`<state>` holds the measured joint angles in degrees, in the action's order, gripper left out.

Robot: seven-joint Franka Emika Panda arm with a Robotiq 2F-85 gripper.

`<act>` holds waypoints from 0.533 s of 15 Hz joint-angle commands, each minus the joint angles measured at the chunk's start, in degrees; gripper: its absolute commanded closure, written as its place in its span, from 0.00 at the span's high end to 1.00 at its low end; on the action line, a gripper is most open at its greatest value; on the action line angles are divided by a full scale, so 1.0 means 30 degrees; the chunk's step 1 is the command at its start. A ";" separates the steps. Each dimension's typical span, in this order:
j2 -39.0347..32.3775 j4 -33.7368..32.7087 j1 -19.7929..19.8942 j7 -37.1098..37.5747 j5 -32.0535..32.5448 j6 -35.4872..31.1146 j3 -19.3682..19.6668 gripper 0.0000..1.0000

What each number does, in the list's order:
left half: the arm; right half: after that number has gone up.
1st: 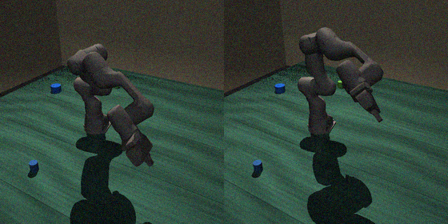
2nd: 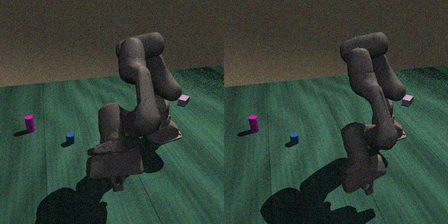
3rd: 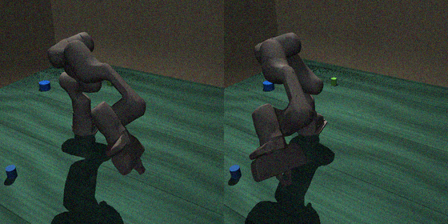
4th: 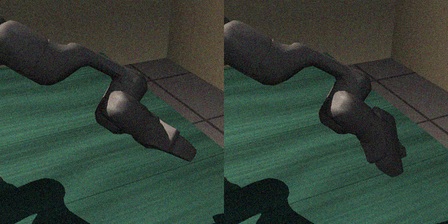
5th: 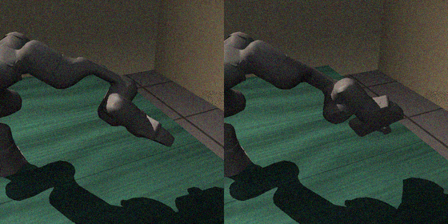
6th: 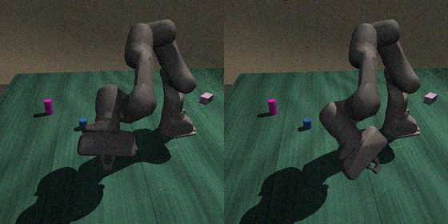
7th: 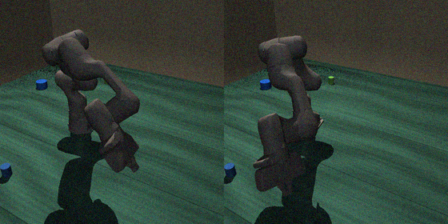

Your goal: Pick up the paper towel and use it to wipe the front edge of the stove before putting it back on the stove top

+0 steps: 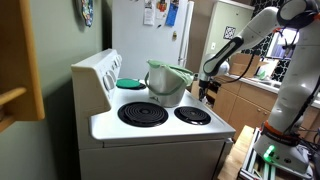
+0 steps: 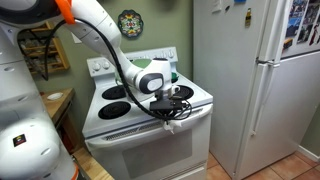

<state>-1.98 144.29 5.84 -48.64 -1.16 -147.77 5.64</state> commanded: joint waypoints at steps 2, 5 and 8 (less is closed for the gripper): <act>-0.1390 -0.0413 0.0523 0.1230 0.0434 -0.3423 0.0355 0.03; -0.2144 -0.0776 0.0902 0.2144 -0.0281 -0.5927 0.0222 0.04; -0.2836 -0.1131 0.1177 0.3946 0.0139 -0.7640 0.0212 0.03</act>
<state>-7.88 142.23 8.24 -41.39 -1.39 -166.68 6.58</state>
